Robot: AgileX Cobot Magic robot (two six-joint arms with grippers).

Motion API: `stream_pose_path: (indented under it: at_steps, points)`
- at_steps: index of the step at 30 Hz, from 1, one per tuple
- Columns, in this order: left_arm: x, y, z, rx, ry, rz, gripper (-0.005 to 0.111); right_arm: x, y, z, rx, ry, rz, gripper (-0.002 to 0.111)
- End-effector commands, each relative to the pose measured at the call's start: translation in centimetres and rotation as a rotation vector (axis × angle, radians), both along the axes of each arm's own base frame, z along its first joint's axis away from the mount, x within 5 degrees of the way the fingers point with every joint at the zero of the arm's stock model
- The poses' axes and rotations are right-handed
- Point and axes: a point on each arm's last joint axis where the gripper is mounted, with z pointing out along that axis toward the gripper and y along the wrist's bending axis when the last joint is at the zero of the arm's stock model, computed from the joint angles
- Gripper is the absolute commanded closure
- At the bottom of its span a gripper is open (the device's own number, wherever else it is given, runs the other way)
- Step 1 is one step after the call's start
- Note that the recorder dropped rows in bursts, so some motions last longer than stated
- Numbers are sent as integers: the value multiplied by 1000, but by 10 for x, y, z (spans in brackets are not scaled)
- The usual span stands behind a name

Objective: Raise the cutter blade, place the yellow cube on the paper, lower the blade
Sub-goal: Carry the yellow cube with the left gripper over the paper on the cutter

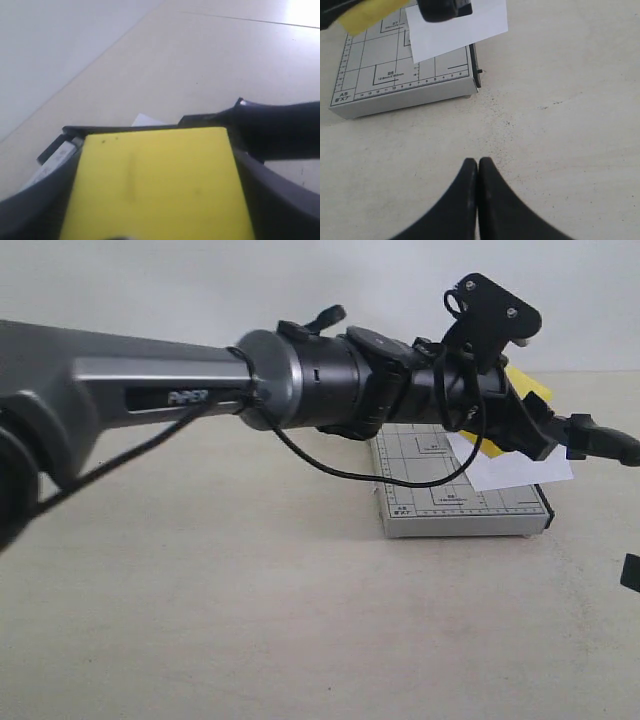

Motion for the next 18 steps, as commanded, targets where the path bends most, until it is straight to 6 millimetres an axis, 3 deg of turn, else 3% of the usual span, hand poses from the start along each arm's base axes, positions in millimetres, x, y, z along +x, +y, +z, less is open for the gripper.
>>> stream_pose_path:
  at_steps: [1, 8, 18]
  points:
    - [14, -14, -1, -64, 7, -8, 102, 1, 0, 1, -1, -10, -2, 108]
    - [33, -19, -13, -42, -59, -36, 102, 1, 0, 1, -1, -10, -2, 108]
    - [51, -8, -48, -66, 66, 60, 102, 1, 0, 1, -1, -8, -2, 108]
